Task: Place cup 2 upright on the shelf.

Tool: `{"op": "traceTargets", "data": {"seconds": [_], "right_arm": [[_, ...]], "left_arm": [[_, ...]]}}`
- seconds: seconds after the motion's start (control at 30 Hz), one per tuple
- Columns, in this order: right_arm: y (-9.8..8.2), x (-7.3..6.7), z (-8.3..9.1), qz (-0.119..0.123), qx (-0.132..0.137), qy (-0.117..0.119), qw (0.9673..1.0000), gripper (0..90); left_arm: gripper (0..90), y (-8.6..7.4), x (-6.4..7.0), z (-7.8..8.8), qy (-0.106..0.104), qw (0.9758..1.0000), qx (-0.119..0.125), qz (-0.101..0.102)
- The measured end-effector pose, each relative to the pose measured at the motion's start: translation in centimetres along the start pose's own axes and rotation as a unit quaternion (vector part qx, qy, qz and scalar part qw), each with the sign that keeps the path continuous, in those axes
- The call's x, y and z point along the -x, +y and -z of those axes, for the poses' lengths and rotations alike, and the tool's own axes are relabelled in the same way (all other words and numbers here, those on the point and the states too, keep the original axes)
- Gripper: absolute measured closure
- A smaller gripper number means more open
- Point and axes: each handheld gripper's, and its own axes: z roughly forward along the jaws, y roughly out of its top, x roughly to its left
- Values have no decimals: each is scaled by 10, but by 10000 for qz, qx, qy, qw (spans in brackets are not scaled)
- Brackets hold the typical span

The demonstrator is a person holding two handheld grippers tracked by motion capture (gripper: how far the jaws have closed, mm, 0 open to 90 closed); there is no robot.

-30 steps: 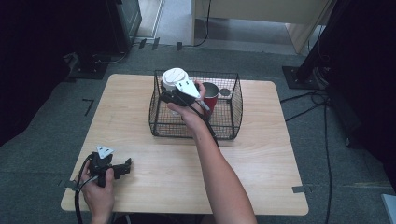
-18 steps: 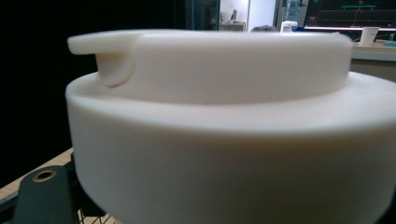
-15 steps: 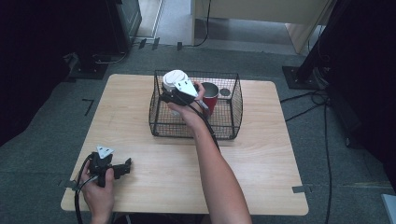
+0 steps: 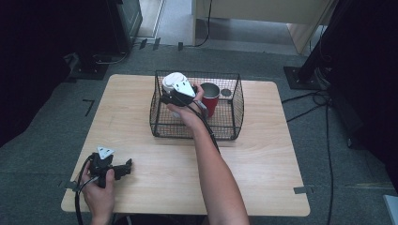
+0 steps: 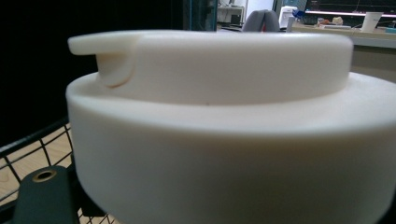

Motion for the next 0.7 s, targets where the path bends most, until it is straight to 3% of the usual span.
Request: {"op": "traceTargets", "data": {"seconds": [0.23,0.5,0.7], "right_arm": [[-2,2,-3,-83,-29,-88,9999,152],[-8,0,-5,-40,-123,92,9999,152],[-8,2,-4,5,-199,95,9998,139]], "left_arm": [[0,0,0,0,1,10000,4,4],[0,0,0,0,-1,10000,7,9],[0,0,0,0,-1,10000,5,7]]}}
